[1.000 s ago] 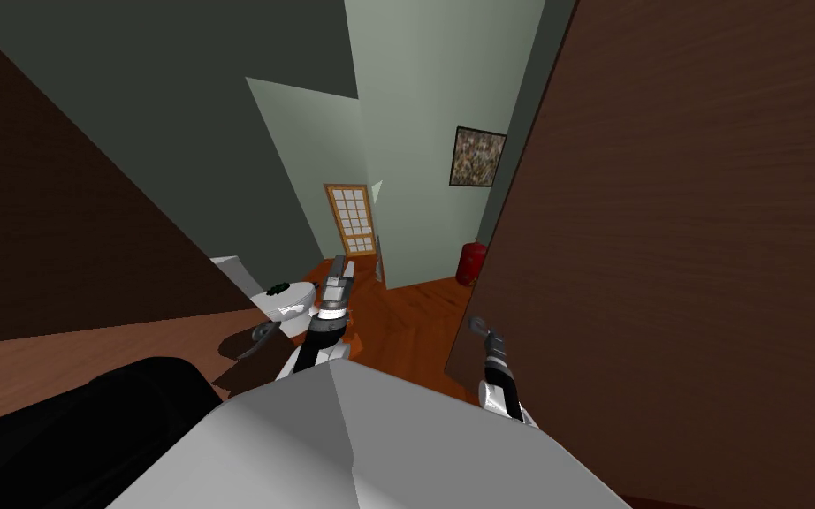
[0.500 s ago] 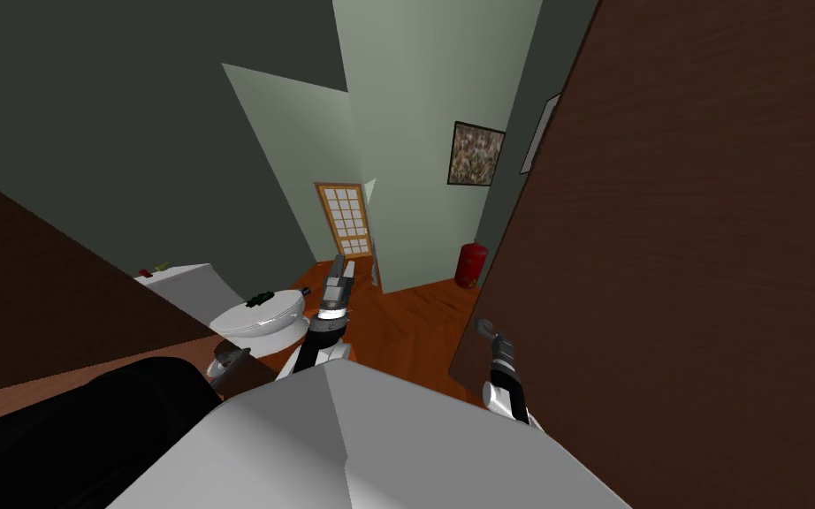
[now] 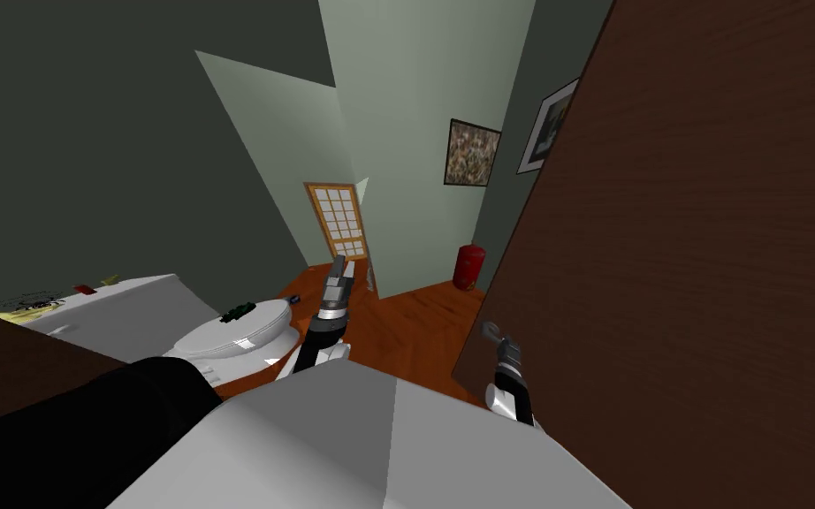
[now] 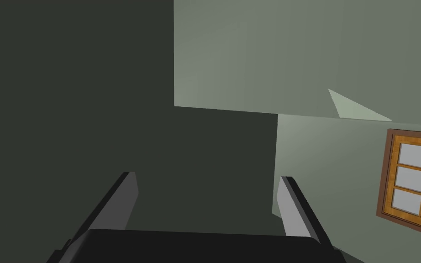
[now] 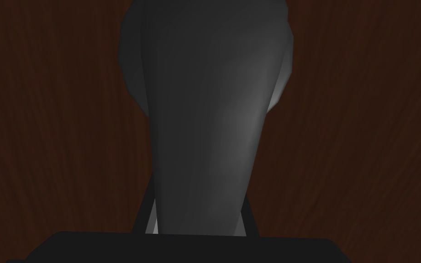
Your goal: Push the door open
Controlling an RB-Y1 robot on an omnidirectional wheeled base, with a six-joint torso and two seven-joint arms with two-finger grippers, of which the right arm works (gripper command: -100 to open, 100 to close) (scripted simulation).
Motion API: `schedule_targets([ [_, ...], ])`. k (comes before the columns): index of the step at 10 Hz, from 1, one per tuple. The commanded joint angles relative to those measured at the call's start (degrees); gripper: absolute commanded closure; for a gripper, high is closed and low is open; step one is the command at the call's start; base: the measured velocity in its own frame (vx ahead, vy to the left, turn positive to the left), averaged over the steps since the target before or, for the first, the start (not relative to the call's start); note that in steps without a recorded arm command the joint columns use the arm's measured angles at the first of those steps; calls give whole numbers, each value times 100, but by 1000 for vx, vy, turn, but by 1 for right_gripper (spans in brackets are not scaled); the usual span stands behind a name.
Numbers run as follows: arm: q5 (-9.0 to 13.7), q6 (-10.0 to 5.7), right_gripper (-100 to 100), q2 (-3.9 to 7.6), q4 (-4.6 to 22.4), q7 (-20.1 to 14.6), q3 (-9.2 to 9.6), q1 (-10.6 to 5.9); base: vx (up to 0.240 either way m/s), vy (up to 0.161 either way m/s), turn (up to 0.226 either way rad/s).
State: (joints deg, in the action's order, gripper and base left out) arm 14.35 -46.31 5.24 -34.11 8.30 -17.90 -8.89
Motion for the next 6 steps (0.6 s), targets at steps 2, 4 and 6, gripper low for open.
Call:
schedule_targets([
  [2,64,-14,100,-41,-40,39,-103,-27,171,72,-58],
  [4,92,26,100,-10,-108,55,-164,62,108,17,-56],
  [6,173,14,100,25,-114,105,-291,76,153,-8,-44],
])
